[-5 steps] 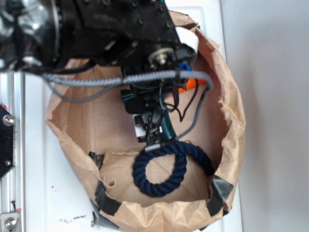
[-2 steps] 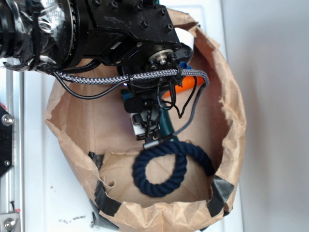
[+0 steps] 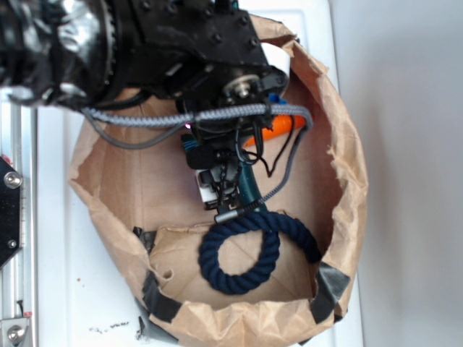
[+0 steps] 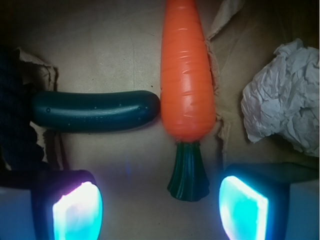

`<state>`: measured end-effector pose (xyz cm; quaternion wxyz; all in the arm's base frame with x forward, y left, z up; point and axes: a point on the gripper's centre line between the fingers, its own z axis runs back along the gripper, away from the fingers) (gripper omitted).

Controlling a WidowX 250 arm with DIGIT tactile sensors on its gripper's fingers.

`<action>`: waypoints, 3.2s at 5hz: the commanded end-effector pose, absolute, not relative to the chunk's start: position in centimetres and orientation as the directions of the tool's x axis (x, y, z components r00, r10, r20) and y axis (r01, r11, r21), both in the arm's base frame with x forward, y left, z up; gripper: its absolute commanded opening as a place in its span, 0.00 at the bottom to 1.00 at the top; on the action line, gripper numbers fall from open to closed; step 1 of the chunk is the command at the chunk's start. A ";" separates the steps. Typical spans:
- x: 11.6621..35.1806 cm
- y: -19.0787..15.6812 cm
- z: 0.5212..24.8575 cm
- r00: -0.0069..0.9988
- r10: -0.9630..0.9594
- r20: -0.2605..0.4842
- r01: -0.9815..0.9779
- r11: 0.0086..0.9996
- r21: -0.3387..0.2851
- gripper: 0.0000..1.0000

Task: Grab the carrot.

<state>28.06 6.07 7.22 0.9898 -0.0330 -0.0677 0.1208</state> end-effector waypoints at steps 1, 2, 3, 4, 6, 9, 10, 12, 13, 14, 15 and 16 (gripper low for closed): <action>28.0 6.6 7.0 0.946 0.250 0.208 -0.238 0.968 -0.080 1.00; 27.8 6.5 6.1 0.937 0.251 0.242 -0.242 0.968 -0.068 1.00; 28.2 6.5 5.1 0.923 0.276 0.267 -0.277 0.960 -0.034 1.00; 29.9 6.8 4.1 0.911 0.319 0.261 -0.333 0.943 0.011 1.00; 31.5 7.0 3.6 0.906 0.334 0.258 -0.357 0.933 0.046 0.91; 30.5 6.7 4.9 0.901 0.336 0.274 -0.359 0.932 0.039 0.00; 29.1 6.3 7.4 0.927 0.275 0.254 -0.286 0.958 0.006 0.00; 27.4 5.2 13.2 0.943 0.232 0.239 -0.238 0.971 -0.003 0.00; 27.2 4.1 15.2 0.949 0.196 0.246 -0.203 0.979 0.003 0.00; 27.2 3.0 17.2 0.953 0.174 0.246 -0.173 0.985 -0.026 0.00; 26.6 2.3 18.8 0.936 0.183 0.300 -0.179 0.983 -0.043 0.00; 25.6 2.1 19.4 0.920 0.161 0.357 -0.161 0.986 -0.030 0.00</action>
